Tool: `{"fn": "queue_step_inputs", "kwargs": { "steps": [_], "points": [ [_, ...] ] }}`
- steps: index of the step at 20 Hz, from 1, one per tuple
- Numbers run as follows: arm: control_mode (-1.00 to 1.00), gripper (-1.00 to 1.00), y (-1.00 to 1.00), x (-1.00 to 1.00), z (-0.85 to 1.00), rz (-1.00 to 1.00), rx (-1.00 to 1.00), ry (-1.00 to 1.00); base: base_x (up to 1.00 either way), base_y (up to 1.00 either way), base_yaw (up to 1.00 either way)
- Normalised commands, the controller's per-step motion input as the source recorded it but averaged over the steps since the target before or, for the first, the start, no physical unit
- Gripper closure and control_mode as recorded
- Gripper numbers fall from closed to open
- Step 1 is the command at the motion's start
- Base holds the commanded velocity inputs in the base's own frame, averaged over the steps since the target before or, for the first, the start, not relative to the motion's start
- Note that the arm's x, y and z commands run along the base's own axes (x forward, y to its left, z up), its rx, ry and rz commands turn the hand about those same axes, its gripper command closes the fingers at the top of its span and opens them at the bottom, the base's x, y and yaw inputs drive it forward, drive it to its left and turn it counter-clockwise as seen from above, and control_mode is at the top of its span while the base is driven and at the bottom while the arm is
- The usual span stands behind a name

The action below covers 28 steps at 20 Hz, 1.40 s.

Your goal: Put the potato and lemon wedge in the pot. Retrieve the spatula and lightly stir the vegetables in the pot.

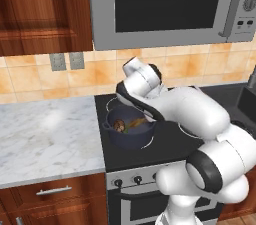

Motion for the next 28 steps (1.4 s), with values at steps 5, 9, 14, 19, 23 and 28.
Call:
{"fn": "queue_step_inputs", "kwargs": {
  "steps": [5, 9, 14, 19, 23, 28],
  "points": [
    [-1.00, 1.00, 0.00, 0.20, 0.17, 0.03, 0.03, 0.00, 0.00, 0.00, 0.00],
    [-1.00, 1.00, 0.01, 0.30, -0.13, 0.00, -0.01, 0.12, 0.00, 0.00, 0.00],
    [-1.00, 1.00, 0.09, 0.26, -0.29, 0.00, -0.06, 0.21, 0.00, 0.00, 0.00],
    [-1.00, 1.00, 0.03, 0.15, -0.02, 0.00, -0.05, 0.18, 0.00, 0.00, 0.00],
    [-1.00, 1.00, 0.00, 0.10, 0.03, 0.00, 0.00, 0.04, 0.00, 0.00, 0.00],
    [-1.00, 1.00, 0.00, 0.16, 0.07, 0.00, 0.00, 0.00, 0.00, 0.00, 0.00]
  ]
}}
